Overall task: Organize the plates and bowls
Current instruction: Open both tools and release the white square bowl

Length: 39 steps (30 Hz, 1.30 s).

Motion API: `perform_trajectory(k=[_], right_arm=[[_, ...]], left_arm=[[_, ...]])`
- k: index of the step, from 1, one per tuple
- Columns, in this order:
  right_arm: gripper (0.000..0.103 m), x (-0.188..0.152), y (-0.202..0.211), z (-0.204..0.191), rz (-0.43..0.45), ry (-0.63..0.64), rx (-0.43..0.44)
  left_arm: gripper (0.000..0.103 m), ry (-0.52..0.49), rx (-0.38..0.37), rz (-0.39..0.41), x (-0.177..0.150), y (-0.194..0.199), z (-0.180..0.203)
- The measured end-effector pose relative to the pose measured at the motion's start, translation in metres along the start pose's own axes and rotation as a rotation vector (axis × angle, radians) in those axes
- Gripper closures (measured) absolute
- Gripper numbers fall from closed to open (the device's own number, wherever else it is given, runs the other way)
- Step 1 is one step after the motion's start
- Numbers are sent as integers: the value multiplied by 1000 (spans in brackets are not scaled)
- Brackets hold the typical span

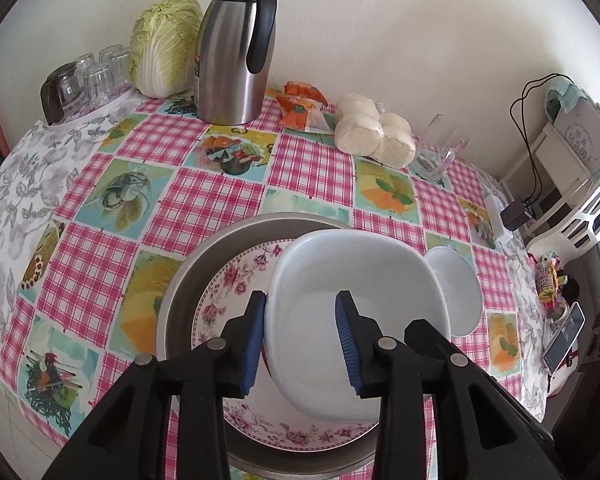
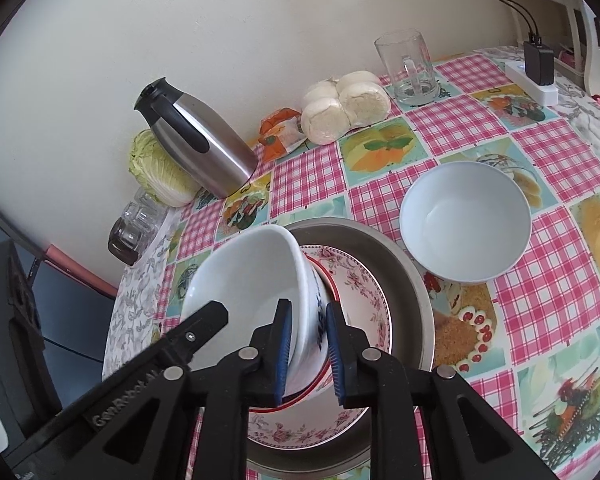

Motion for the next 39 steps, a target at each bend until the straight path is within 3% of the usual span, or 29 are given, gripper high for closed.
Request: perform_trajectory(k=[8,10,12,17,22,26,39], right_arm=[[83,0,0,0,-1,-8,0],[83,0,0,0,0,-5,-5],[82,1,1,0,4,2,-18],[63,7,11,3,39,9,-44],[45,12,20,1,77,42,-70],[32,13,22,1,85,51,-77],[0,13,17,5,98,72,-92]], left_arm=[[66,-1,-1,-3,1,1,0],[62,-2,4,0,1,2,0],[52,-4,13,9,2,6,0],[38,5,35,28,7,17,-5],[32,8,69,58,13,30,-11],[18,24,106,77,15,35,-20],[5,97,219,83,11,35,-45]])
Point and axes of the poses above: each gripper's, at about its wrist camera, not at the fingertips, and y roughly against the way its jaws point, z to its right, x to its top, the point moved 7 cm from there along -y, roughly the way its jaws point, and after that the axes turned 10 degrees about -y, right-handed, at the moved point
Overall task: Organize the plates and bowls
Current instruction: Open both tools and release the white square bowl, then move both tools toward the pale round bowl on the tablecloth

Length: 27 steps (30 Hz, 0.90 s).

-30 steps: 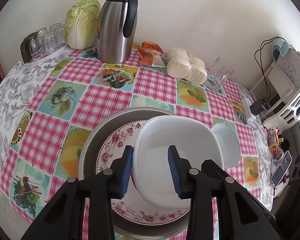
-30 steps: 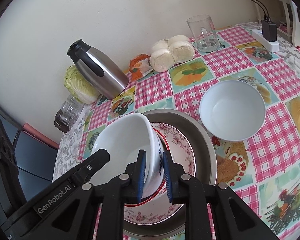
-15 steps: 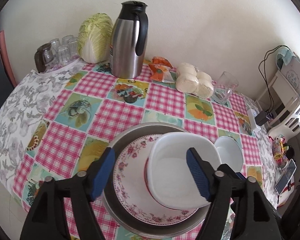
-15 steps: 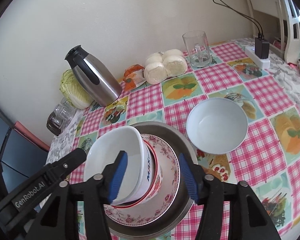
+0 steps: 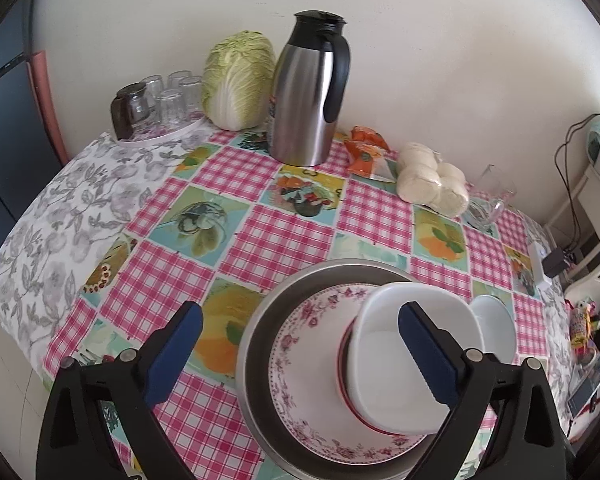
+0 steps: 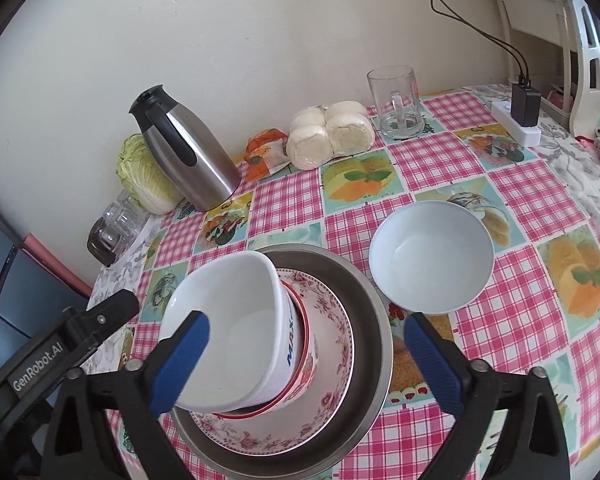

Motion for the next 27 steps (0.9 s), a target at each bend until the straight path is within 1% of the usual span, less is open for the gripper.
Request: perform_trajectory(k=[5,7,11,13,20,23,27], right_arm=[[0,4,2,7,17,-29,-17],[0,6,4,9,30,-31,-31],[0,9,6,14,35,-50,-26],[0,11,8,15,41,-54,-32],[0,20,20,23,67,-71,-26],[0,25,27,30,81,-91,-20],[0,33,35,42,98,-117,-20]], left_arm=[[4,46,27,-22,-5,-9,-9],[4,47,25,-25,-5,-11,-8],[4,38,39,-21,-5,-11,-5],[4,45,40,-14,-4,-9,-5],[4,117,46,26,0,1,-10],[4,119,45,38,1,5,-5],[4,94,40,58,4,12,10]])
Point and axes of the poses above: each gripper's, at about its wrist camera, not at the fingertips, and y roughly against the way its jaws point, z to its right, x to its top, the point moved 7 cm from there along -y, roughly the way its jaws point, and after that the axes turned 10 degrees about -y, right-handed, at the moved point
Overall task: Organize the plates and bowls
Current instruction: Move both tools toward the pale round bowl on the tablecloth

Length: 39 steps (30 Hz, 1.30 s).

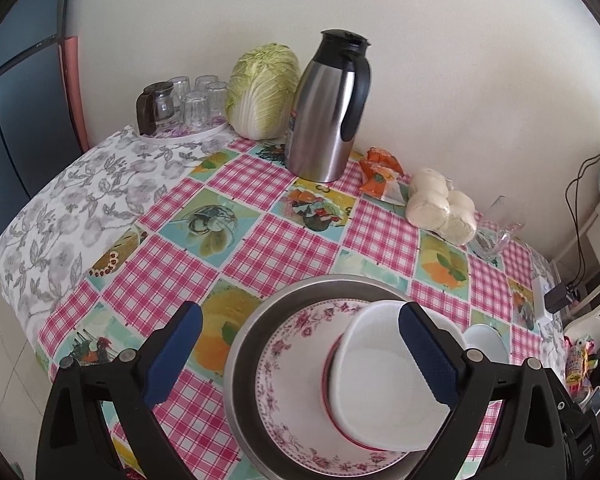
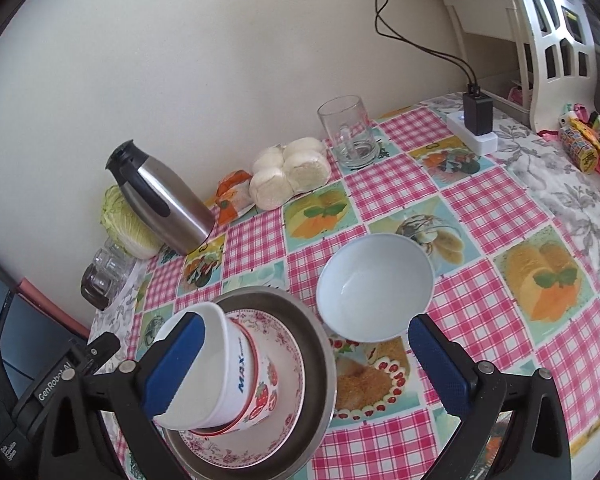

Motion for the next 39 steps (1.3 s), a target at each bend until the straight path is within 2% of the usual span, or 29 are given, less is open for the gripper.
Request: perform_trajectory(k=[6,12,18,24,34,39], right_arm=[[0,15,10,22,10,-49,11],[0,31,23,51,34,-109,13],[0,49,37,86,68,-179,-9],[0,62,47,112,90,-211,-22],[0,68,45,139,85,-240,-16],[0,70,37,152,73,-285,3]], left_arm=[[4,-54,-39,28,1,12,35],[4,-96,-110,43,-2,25,79],[4,-149,-153,61,-7,34,118],[4,-166,-186,63,-14,34,145],[4,-261,-241,108,-24,31,191],[4,-302,-265,80,-32,19,211]])
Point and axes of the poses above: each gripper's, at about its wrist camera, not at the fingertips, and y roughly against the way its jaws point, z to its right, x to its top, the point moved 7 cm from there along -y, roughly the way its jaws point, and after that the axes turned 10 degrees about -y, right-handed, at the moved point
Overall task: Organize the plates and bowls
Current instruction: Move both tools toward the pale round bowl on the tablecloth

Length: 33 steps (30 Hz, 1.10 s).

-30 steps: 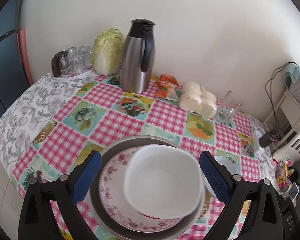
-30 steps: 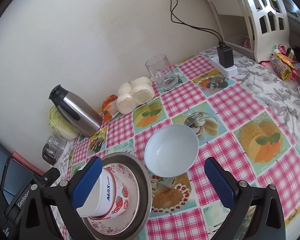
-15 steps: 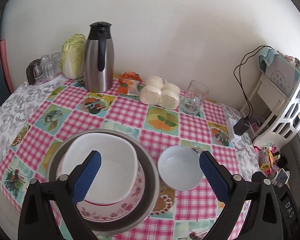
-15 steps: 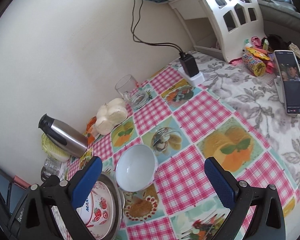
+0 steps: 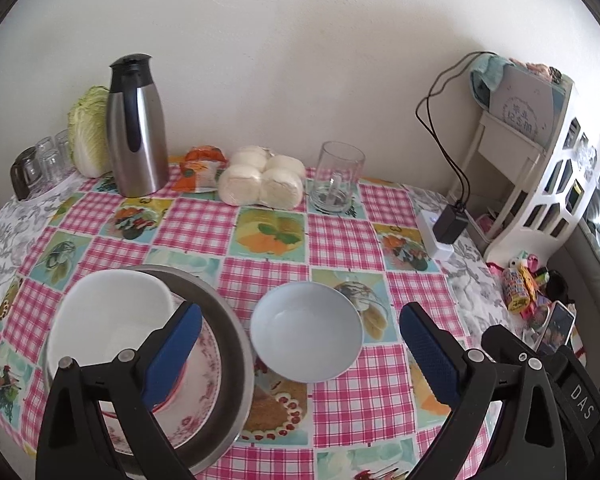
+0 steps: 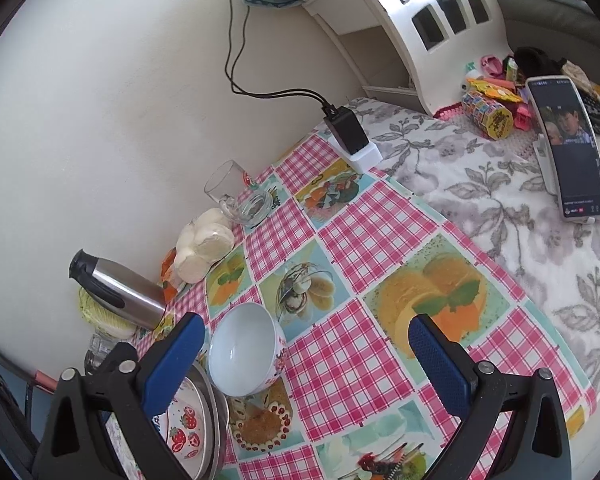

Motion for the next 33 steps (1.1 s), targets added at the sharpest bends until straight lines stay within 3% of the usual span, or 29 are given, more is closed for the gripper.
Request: perform_trajectory(k=[10,26,30,33], right_arm=[[0,-4,-24,14,-51,15,-32],[0,-25,-65,18,-148,39,-53],[0,-32,-75,17,-172,49,-50],[0,-37,-81,13,-174,67,-53]], left_arm=[[4,-12,-23,-81,-6,-35,6],[4,-15,-16,-100,-5,-63,-8],[7,-46,-19,-101,-6,-69,-5],[16,-76,-1,-104,-6,-73,-3]])
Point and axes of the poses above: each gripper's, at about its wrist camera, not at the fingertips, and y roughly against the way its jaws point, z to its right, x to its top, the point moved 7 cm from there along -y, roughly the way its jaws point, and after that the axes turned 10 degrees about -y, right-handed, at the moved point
